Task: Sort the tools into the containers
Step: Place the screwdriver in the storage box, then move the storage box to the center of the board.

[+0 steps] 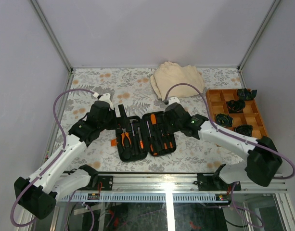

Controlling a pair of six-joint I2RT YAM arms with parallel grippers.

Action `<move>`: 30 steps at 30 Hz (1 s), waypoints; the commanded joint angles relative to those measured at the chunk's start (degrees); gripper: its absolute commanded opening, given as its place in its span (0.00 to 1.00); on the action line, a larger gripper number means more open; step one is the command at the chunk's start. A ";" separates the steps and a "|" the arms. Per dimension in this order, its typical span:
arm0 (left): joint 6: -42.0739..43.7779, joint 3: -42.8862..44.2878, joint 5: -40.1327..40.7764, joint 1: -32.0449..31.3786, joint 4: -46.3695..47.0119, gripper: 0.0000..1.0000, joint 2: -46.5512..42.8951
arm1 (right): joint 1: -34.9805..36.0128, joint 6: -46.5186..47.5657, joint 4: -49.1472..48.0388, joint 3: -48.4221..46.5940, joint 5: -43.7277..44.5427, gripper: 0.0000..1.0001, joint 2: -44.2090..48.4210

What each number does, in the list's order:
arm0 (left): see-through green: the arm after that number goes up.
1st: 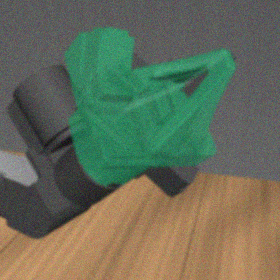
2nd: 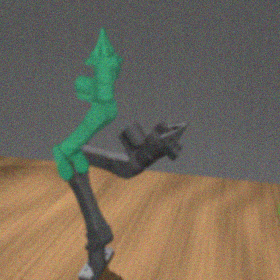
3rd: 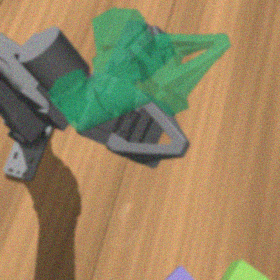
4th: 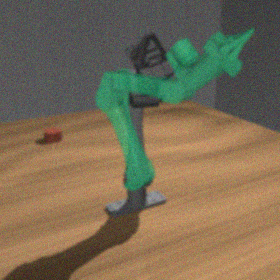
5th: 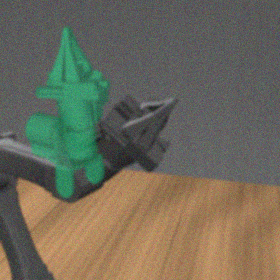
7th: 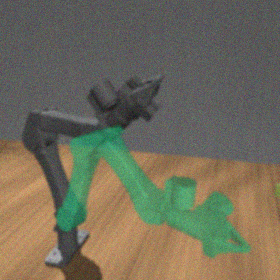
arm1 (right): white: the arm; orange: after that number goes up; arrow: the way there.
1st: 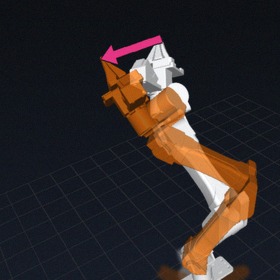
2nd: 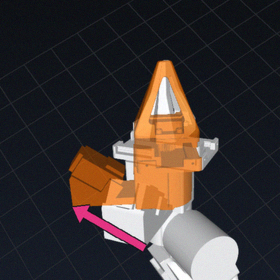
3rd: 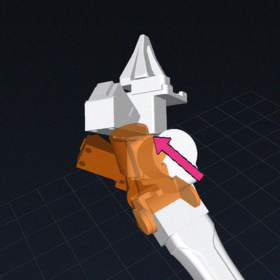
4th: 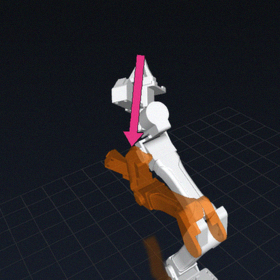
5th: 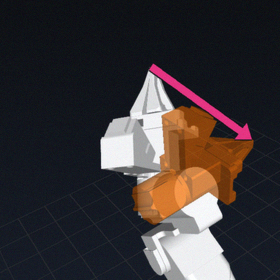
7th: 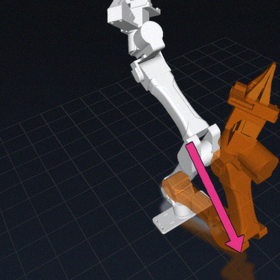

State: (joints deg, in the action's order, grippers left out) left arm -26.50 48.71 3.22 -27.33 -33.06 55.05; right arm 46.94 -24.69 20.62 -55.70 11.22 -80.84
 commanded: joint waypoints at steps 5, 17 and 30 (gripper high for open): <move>-0.22 -0.46 0.35 0.17 0.80 0.93 0.58 | 0.16 -3.95 -3.93 9.31 8.83 0.39 12.52; -0.22 -0.54 1.00 0.18 0.80 0.93 0.90 | -3.03 -9.78 -9.50 21.28 -2.84 0.43 17.54; -0.24 -0.50 0.75 0.20 0.80 0.93 1.20 | -6.24 -11.08 -15.17 24.40 -10.51 0.38 12.38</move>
State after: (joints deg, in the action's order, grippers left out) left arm -26.50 48.69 3.22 -27.33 -33.06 56.10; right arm 41.54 -34.83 8.93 -31.24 3.03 -66.96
